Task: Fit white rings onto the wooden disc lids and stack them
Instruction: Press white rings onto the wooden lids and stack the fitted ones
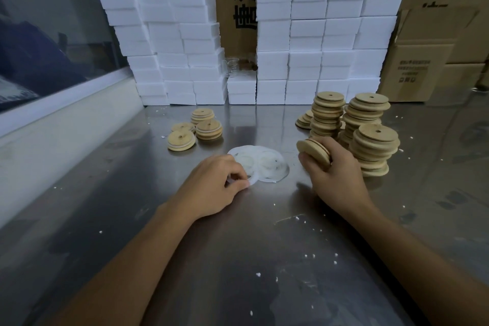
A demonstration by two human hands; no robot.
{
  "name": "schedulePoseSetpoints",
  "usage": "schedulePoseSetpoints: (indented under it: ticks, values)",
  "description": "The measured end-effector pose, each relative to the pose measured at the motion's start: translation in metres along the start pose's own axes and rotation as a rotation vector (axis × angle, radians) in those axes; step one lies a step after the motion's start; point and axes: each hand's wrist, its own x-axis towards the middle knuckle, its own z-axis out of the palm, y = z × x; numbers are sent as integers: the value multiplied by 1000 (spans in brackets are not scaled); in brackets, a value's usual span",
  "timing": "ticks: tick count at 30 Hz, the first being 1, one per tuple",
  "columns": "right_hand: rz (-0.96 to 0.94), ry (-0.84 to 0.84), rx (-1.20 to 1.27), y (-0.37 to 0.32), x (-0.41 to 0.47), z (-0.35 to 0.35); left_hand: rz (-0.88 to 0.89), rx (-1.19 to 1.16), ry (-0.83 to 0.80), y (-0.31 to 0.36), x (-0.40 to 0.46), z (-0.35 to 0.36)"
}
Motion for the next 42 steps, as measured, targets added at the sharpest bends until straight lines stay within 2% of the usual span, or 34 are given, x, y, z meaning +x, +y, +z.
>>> schedulePoseSetpoints:
  ticks: [3,7,11,13,16,19,23,26,28,33,38,42]
  values:
    - [174,-8,250,-6,1,3,-2,17,38,0,0,-1]
    - [487,-37,626,-15,2,2,-52,-14,191,1,2,-4]
    - [707,-23,913,-23,4,4,-77,-204,203,8,3,-5]
    - [741,-13,1028,-25,4,3,-116,-348,166,10,3,-5]
    - [735,-13,1052,-23,4,0,-139,-453,131,10,3,-4]
    - [649,-11,798,-19,3,5,-121,-514,155,15,4,-4]
    - [539,75,595,-17,-1,10,-166,-786,187,25,4,-7]
    - [466,-1,616,-21,-5,10,-190,-1021,113,32,2,-13]
    - [399,-44,593,-22,-8,12,-199,-1084,78,36,1,-15]
    - [234,-212,551,-25,-12,16,-204,-977,139,41,-1,-8]
    - [249,-329,577,-30,-12,16,-204,-894,225,46,-1,0]
    - [37,-242,419,-30,-15,21,-235,-822,310,49,0,9]
